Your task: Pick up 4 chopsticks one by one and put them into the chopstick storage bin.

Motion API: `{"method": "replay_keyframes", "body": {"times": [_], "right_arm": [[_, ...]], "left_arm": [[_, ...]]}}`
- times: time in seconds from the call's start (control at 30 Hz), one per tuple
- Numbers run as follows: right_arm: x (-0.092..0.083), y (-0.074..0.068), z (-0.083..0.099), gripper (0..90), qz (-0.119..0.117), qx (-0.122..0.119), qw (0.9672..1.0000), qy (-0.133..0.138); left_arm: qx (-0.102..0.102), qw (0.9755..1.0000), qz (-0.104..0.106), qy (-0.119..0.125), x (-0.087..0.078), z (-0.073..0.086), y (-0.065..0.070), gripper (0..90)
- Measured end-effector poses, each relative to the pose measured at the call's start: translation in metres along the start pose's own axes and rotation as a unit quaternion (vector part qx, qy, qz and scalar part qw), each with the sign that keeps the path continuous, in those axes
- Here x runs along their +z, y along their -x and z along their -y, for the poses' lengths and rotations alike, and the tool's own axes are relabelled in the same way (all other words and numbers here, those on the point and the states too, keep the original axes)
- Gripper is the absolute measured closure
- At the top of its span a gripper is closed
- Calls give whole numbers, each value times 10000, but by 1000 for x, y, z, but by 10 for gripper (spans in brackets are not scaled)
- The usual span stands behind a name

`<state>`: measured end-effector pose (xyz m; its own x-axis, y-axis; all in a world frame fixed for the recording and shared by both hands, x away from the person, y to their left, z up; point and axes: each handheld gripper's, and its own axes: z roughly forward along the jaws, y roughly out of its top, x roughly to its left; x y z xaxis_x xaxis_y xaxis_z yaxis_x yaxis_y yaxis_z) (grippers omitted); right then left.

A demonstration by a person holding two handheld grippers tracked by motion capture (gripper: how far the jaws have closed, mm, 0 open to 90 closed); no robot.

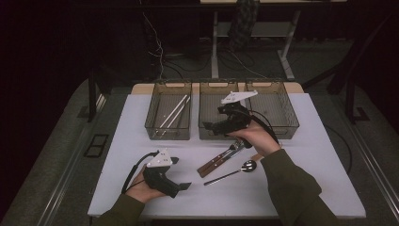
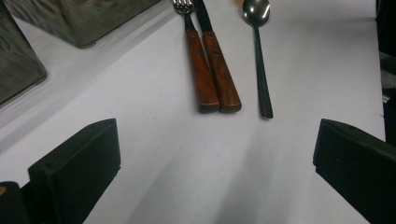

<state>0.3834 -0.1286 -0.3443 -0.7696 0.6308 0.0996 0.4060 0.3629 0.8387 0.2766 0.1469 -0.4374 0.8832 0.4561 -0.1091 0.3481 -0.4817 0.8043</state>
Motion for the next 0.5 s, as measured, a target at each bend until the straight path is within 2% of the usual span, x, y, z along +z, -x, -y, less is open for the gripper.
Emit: {"method": "replay_keyframes", "body": {"times": [0.27,0.5], "right_arm": [[-25,10,32,139,42,90,9998,189],[-43,15,57,139,109,42,9997,233]], "left_arm": [[-16,10000,-44,-16,0,0,-1,0],[-30,10000,-43,-4,-1,0,-2,0]]}}
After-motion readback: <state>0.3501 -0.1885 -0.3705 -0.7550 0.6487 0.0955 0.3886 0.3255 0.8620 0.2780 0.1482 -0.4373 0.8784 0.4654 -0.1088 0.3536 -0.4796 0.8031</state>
